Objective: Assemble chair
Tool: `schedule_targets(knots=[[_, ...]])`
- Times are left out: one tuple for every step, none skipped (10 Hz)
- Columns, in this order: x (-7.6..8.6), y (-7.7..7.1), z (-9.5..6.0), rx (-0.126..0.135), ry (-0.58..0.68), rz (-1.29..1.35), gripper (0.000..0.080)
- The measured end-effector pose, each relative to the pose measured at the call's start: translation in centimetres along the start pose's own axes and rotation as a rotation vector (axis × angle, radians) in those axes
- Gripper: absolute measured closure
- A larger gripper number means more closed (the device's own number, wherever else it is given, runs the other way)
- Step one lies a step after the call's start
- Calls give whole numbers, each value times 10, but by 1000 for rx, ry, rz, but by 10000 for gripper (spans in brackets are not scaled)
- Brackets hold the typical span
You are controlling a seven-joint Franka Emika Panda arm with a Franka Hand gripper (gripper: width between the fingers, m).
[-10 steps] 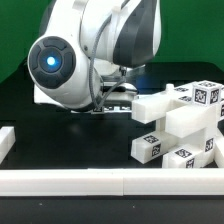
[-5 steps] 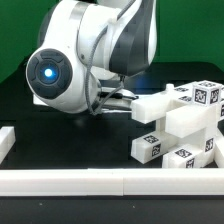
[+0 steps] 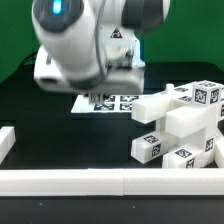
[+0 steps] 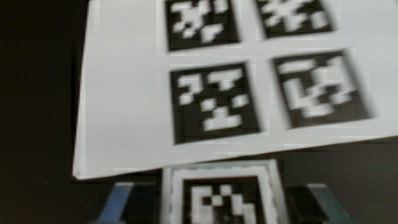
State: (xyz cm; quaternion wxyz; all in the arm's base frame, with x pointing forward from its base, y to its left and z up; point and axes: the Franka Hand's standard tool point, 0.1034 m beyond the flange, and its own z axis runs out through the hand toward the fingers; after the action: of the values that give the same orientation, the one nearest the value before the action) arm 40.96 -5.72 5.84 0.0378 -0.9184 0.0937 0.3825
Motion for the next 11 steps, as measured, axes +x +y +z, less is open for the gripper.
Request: schedule_targets(knots=[[-1,-6,-23,9,68,1,522],[-3,-13,-50,-1,167,-38,522],[-1,-12,-50,-15,279,-57,521],[-2,-10,-44,-12,333,-57,521],[1,-11,-46,-12,393,-60,521],[2,-17,-53,-10,456,-53,521],[-2,-38,-74,-1,533,-69,521],[-7,-57,-100,12,614,-93,520],[-5,-71,-123,15,735,-102,520],[-6,-80,-138,-2,843,-120,520],[-8,-80,-132,-13,934,-134,520]])
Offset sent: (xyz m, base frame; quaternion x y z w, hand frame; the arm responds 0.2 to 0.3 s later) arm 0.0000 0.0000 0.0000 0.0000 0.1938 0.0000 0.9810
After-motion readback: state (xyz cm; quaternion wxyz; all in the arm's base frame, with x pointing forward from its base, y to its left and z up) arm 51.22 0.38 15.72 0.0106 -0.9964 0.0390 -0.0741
